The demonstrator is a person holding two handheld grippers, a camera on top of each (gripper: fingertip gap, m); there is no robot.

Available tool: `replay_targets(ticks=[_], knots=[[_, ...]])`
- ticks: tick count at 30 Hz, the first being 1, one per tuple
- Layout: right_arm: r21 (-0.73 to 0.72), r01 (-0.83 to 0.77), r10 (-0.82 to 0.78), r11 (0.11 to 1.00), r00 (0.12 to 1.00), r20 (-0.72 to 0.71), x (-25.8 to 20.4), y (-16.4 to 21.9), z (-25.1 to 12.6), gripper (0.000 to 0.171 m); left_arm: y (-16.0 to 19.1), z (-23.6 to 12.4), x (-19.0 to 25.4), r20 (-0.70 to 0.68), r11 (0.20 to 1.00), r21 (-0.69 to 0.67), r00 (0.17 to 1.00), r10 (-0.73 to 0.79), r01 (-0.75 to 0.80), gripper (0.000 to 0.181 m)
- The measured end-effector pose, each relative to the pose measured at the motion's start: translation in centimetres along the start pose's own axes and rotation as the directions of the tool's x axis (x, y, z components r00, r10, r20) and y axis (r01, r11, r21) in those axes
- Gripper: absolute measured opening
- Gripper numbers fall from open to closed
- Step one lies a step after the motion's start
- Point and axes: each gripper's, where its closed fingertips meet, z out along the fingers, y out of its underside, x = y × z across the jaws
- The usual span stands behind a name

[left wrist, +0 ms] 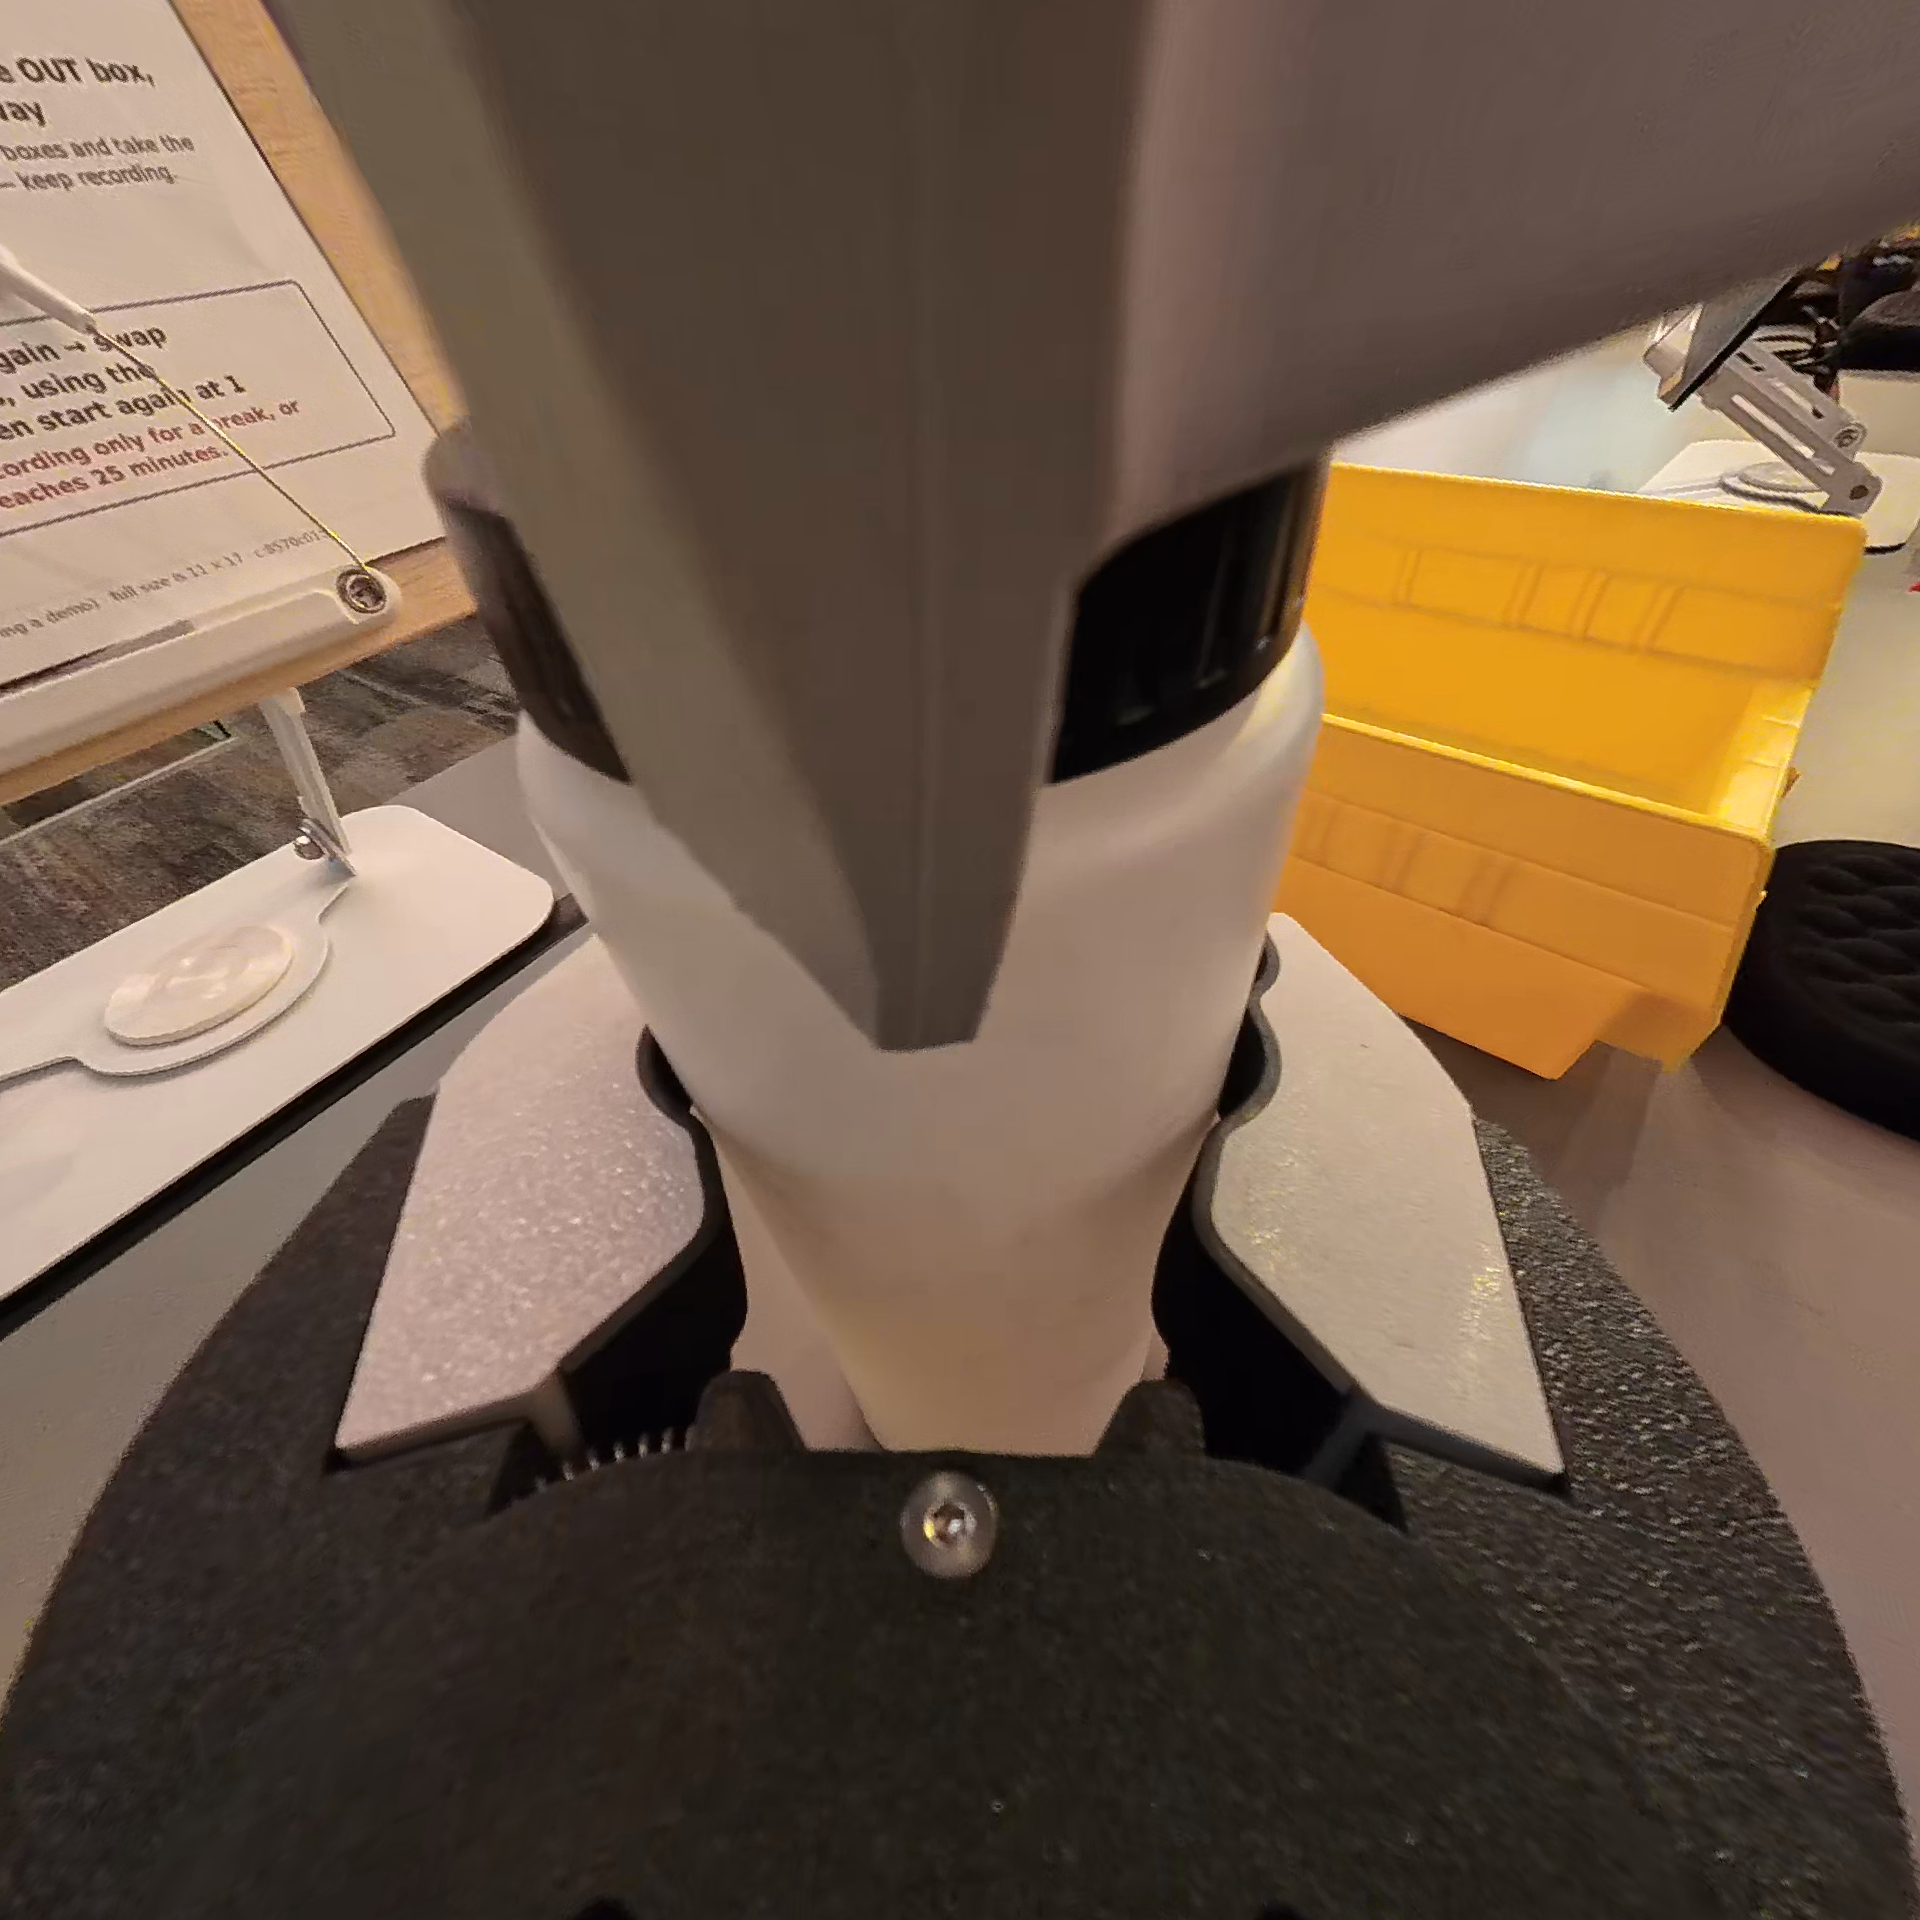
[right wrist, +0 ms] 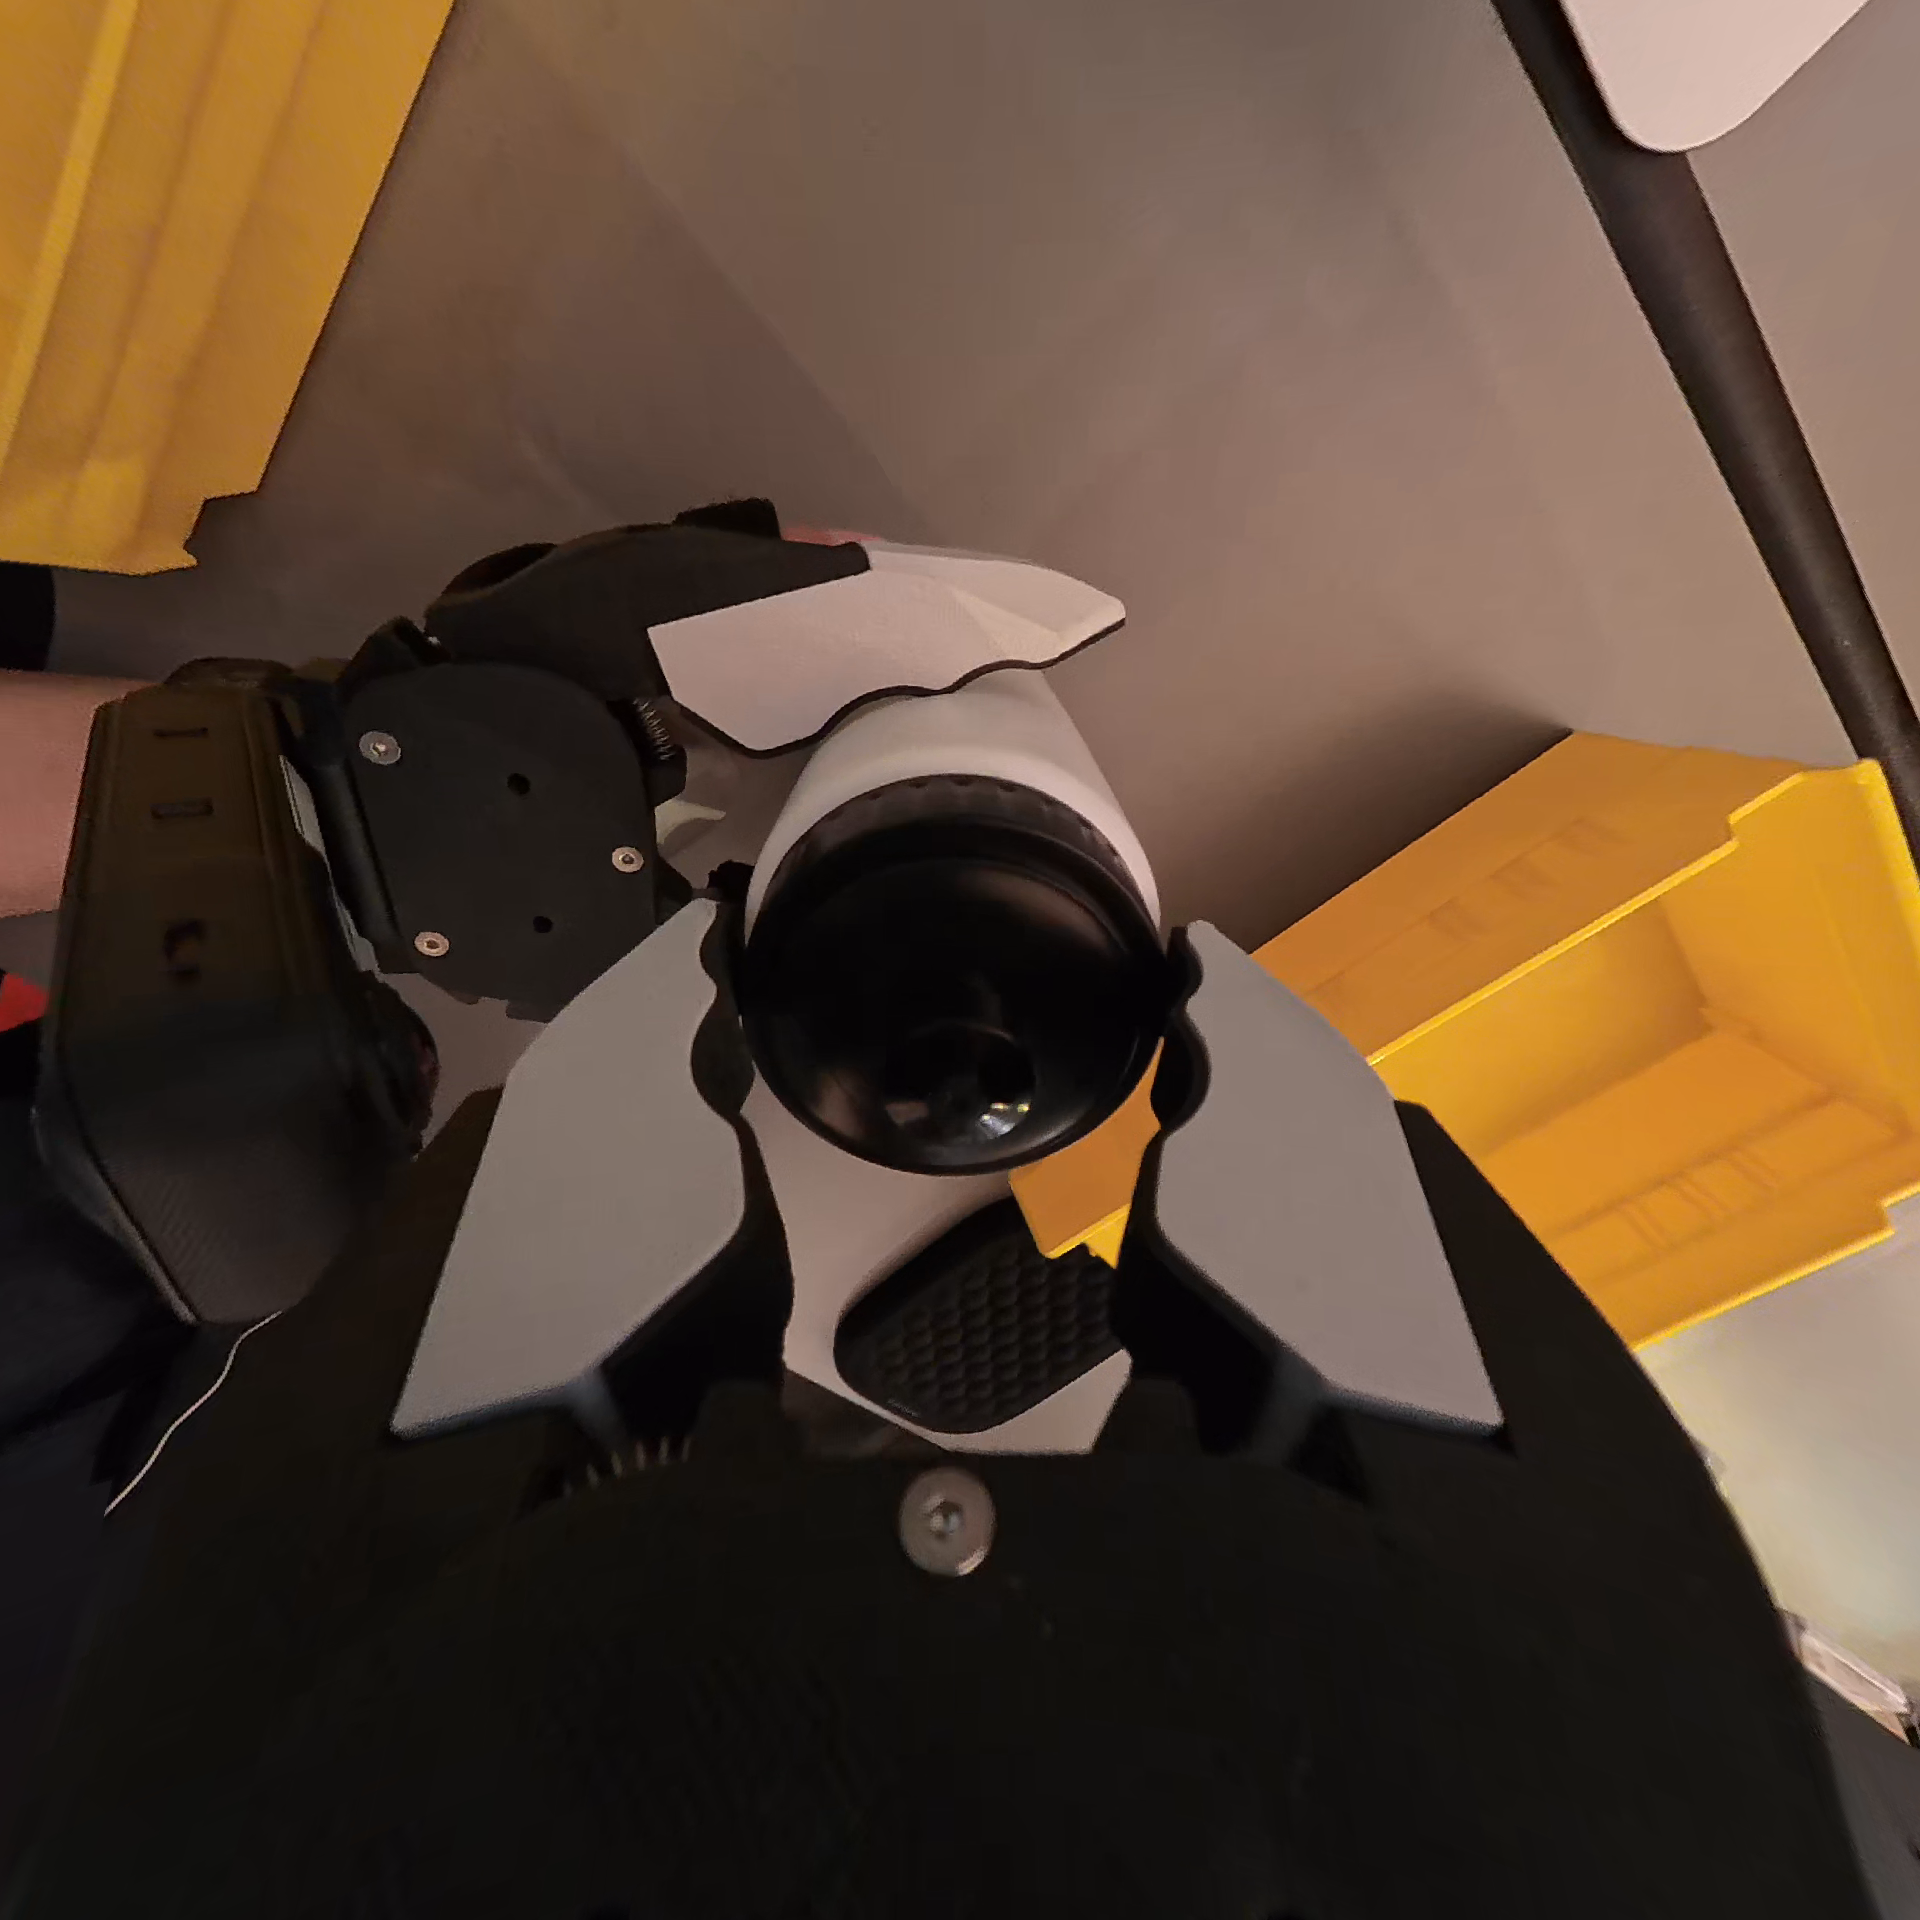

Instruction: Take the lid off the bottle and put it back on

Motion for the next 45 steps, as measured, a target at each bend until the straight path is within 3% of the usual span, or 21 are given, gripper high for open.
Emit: replay_targets(ticks=[20,23,28,45], knots=[[0.023,0.060,-0.061,0.998,0.996,0.063,-0.1,0.2,0.1,0.079,-0.3,0.1,0.3,-0.024,1.000,0.019,0.999,0.024,-0.024,0.104],[0.052,0.109,-0.113,0.993,0.991,0.076,-0.8,0.2,0.4,0.080,-0.7,0.2,0.8,-0.074,0.999,0.042,0.997,-0.021,0.024,0.115],[0.035,0.091,-0.094,0.995,0.989,0.111,-0.7,0.4,0.6,0.085,-0.4,0.2,1.3,-0.136,0.999,-0.012,0.990,-0.039,0.037,0.108],[-0.036,0.059,-0.057,0.998,0.996,0.065,-0.7,1.1,-0.2,0.078,-0.1,-0.1,0.8,-0.038,0.998,-0.033,0.998,-0.059,0.058,0.105]])
